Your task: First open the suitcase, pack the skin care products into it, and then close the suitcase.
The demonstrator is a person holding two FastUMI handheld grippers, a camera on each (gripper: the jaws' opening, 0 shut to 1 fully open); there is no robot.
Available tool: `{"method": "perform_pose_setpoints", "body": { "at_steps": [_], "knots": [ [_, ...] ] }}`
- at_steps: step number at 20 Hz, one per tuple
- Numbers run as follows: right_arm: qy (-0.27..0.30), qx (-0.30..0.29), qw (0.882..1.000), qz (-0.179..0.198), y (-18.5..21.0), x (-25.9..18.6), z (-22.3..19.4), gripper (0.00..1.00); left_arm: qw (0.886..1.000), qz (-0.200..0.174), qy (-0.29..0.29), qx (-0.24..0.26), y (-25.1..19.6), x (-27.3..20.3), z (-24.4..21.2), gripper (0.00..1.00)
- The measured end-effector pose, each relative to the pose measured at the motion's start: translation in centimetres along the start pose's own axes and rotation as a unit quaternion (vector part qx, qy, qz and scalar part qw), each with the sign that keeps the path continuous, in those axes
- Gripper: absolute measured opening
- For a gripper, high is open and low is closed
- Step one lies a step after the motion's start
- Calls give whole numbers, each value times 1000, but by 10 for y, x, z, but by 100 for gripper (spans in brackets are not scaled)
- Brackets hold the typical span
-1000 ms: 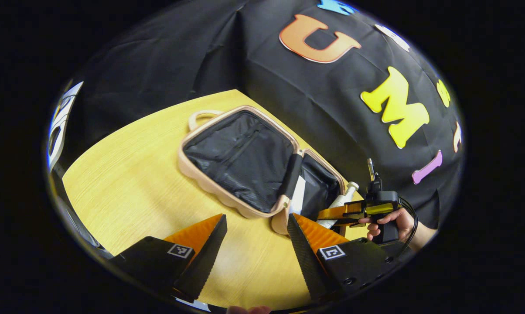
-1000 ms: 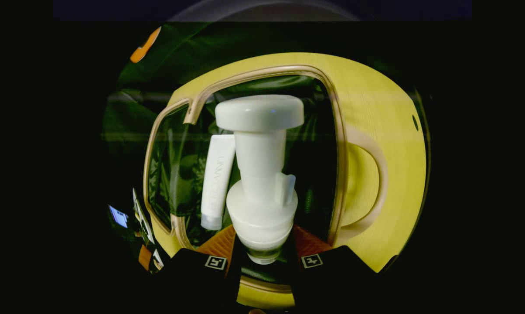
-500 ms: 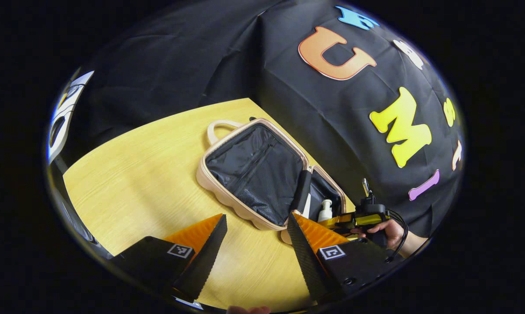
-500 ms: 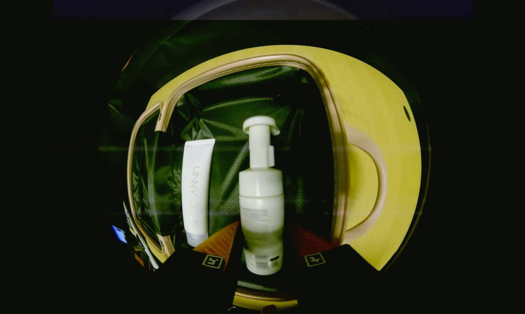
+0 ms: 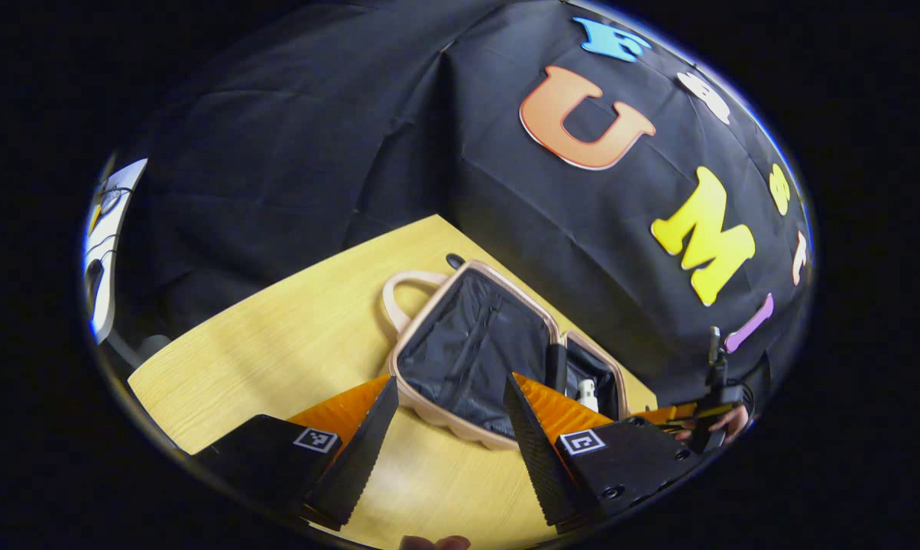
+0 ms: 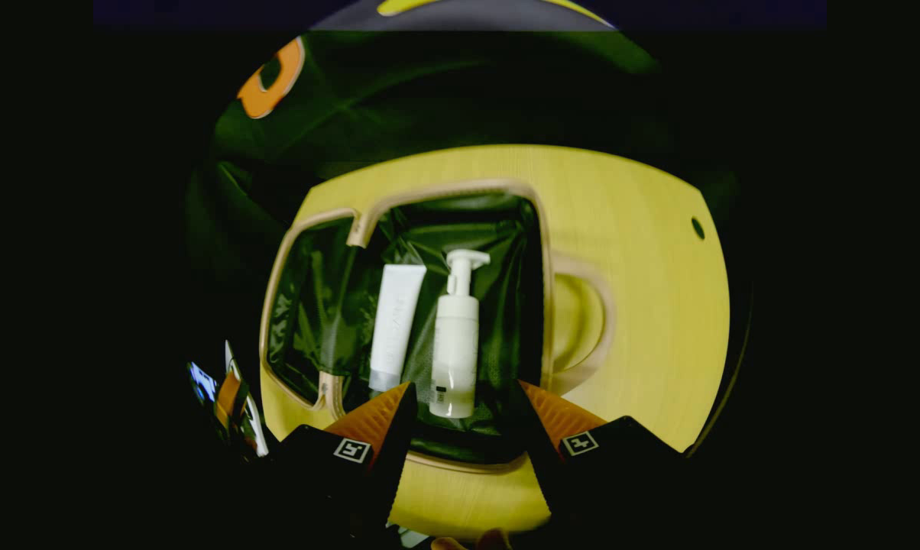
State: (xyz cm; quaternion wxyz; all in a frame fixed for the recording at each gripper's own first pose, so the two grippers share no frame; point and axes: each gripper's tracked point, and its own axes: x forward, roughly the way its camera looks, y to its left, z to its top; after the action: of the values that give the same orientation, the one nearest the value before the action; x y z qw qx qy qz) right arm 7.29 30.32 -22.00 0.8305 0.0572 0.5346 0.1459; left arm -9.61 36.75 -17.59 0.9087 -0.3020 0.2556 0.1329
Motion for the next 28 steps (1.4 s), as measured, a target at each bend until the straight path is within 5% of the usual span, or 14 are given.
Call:
{"method": "perform_pose_setpoints", "body": {
  "at_steps": [1,7,10,11,12,14,15,16,18,19,20,24,25,28],
  "knots": [
    [-35,-37,999,-8,-6,-16,4,80,1000,-3,-3,-5,9,10,10,90],
    [-156,-129,979,8,-15,-108,8,74,998,-42,22,-40,47,84,28,89],
    [-199,-208,957,-34,-26,-136,9,67,994,-75,21,-77,45,110,31,88],
    [-211,-222,951,-33,-20,-144,8,74,993,-76,22,-87,48,118,31,77],
    [-217,-230,948,-31,-14,-151,6,74,992,-75,22,-98,53,124,32,88],
    [-217,-233,948,-18,-2,-155,-1,71,989,-73,19,-125,57,135,33,87],
    [-217,-232,948,-12,2,-155,-2,70,986,-78,16,-143,54,141,35,97],
    [-218,-232,948,-12,4,-156,-2,70,984,-77,14,-158,53,147,35,83],
    [-218,-235,947,-21,-3,-156,-3,70,983,-71,23,-166,54,157,27,71],
    [-216,-230,949,-25,-6,-155,-4,70,984,-64,29,-164,56,164,24,80],
    [-215,-220,951,-27,-10,-156,-5,70,985,-57,34,-162,55,166,22,61],
    [-210,-178,961,-29,-27,-163,-13,68,990,-25,17,-141,56,177,30,29],
    [-213,-172,961,-32,-31,-163,-13,70,990,-20,15,-137,55,175,33,9],
    [-241,-151,958,-45,-47,-180,-6,68,994,-9,-9,-106,37,161,57,10]
  ]
}}
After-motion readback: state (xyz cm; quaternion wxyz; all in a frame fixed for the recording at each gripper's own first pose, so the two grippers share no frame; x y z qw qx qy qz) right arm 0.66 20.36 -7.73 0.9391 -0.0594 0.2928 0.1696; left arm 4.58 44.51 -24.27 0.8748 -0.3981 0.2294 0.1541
